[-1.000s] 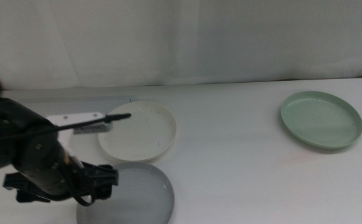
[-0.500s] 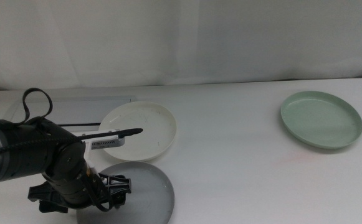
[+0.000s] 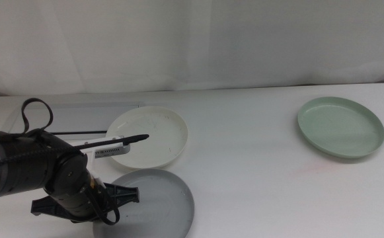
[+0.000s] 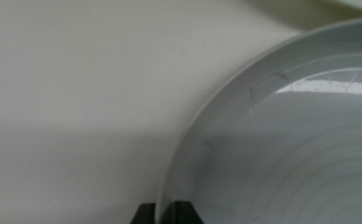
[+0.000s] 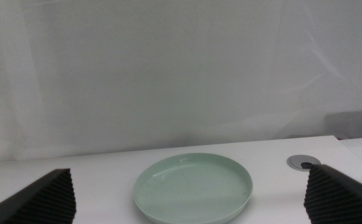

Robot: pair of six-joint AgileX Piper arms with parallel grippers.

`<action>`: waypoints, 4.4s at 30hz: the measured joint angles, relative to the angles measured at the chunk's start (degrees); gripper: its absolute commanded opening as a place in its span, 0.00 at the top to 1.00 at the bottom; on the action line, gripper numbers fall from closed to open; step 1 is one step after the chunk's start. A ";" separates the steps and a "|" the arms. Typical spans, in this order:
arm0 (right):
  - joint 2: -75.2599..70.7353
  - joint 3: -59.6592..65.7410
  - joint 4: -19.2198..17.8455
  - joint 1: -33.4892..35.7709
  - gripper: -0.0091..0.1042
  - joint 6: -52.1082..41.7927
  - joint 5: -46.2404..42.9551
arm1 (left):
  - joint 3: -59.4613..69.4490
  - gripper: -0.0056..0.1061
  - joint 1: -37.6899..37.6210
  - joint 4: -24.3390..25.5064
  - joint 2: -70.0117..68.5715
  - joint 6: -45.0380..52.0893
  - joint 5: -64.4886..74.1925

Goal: Stack the three bowls on top of each other.

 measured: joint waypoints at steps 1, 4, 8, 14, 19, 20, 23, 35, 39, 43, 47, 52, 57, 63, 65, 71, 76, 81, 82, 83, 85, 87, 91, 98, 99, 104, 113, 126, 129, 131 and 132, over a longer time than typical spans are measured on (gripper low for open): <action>0.00 0.00 0.00 0.00 0.02 0.00 0.00 | 0.00 0.97 0.00 0.00 0.00 0.00 -0.22; 0.00 0.00 0.00 0.00 0.02 0.00 0.00 | 0.00 0.97 0.00 0.00 0.00 0.11 -0.46; 0.00 0.00 0.00 0.00 0.02 0.00 0.00 | -0.67 0.97 0.00 -1.83 -0.94 1.98 -0.46; 0.00 0.00 0.00 0.00 0.02 -0.20 -0.10 | -11.46 0.98 -4.76 -8.91 -7.00 8.50 4.74; 0.00 0.00 0.00 0.00 0.02 -0.20 -0.10 | -17.76 0.98 -10.38 -9.50 -5.33 7.97 4.22; 0.00 0.00 0.00 0.00 0.02 -0.20 -0.10 | -18.41 0.98 -11.61 -9.50 -3.80 6.95 3.28; 0.00 0.00 0.00 0.00 0.02 -0.20 -0.10 | -18.53 0.98 -12.85 -9.50 -0.68 5.61 1.49; 0.00 0.00 0.00 0.00 0.02 -0.20 -0.10 | -18.53 0.98 -14.61 -10.46 9.17 3.49 -3.31; 0.00 0.00 0.00 0.00 0.02 0.03 -0.10 | -18.53 0.98 -14.61 -10.46 9.84 3.49 -3.99; 0.00 0.00 0.00 0.00 0.02 0.03 -0.10 | -18.63 0.97 -14.61 -9.58 9.84 3.46 -4.35; 0.00 0.00 0.00 0.00 0.02 0.03 -0.10 | -18.63 0.90 -14.61 -7.26 9.84 2.13 -4.35; 0.00 0.00 0.00 0.00 0.02 0.03 -0.10 | -18.63 0.42 -14.61 -5.90 9.84 1.88 -4.35; 0.00 0.00 0.00 0.00 0.02 0.03 -0.10 | -18.63 0.13 -14.61 -5.90 9.84 1.59 -4.35; 0.00 0.00 0.00 0.00 0.02 -0.18 -0.10 | -19.39 0.13 -14.61 -3.97 6.03 1.47 -2.40; 0.00 0.00 0.00 0.00 0.02 -0.18 -0.10 | -20.90 0.13 -14.49 -0.57 2.75 1.47 -0.13; 0.00 0.00 0.00 0.00 0.02 -0.18 -0.10 | -25.79 0.13 -8.98 7.26 -7.48 3.51 11.50; 0.00 0.00 0.00 0.00 0.02 -0.18 -0.10 | -26.21 0.13 -1.70 8.39 -16.92 10.22 21.15; 0.00 0.00 0.00 0.00 0.02 -0.18 -0.10 | -25.01 0.13 5.88 8.44 -23.95 13.31 25.09; 0.00 0.00 0.00 0.00 0.02 -0.18 -0.10 | -24.85 0.13 6.75 8.44 -24.58 13.61 25.19; 0.00 0.00 0.00 0.00 0.02 -0.18 -0.10 | -24.61 0.13 7.62 8.44 -25.06 13.61 25.19; 0.00 0.00 0.00 0.00 0.02 -0.18 -0.10 | -24.44 0.13 8.90 8.12 -25.16 13.73 24.87; 0.00 0.00 0.12 0.00 0.02 -0.01 -0.10 | -24.33 0.13 9.55 6.92 -24.32 14.15 23.48; 0.00 0.00 0.11 0.00 0.02 -0.01 -0.10 | -24.33 0.13 10.08 2.61 -20.81 16.16 18.31; 0.00 0.00 0.11 0.00 0.02 -0.01 -0.10 | -24.50 0.13 10.08 1.13 -8.53 15.93 11.38; 0.00 0.00 0.11 0.00 0.02 -0.01 -0.10 | -24.75 0.13 10.08 1.13 -6.47 15.64 10.18; 0.00 0.00 0.11 0.00 0.02 -0.01 -0.10 | -27.48 0.13 10.08 1.13 2.94 14.40 6.01; 0.00 0.00 0.11 0.00 0.02 -0.16 -0.10 | -32.53 0.13 10.08 1.13 16.39 12.45 4.60; 0.00 0.00 0.11 0.00 0.02 -0.16 -0.10 | -33.06 0.13 10.08 1.08 20.26 11.06 3.17; 0.00 0.00 0.11 0.00 0.02 -0.16 -0.10 | -33.06 0.34 10.08 1.08 20.25 11.06 3.17; 0.00 0.00 0.11 0.00 0.02 -0.16 -0.10 | -33.06 0.54 10.08 0.98 20.25 11.06 3.17; 0.00 0.00 0.11 0.00 0.02 -0.16 -0.10 | -33.06 0.68 10.08 0.99 20.25 11.06 3.30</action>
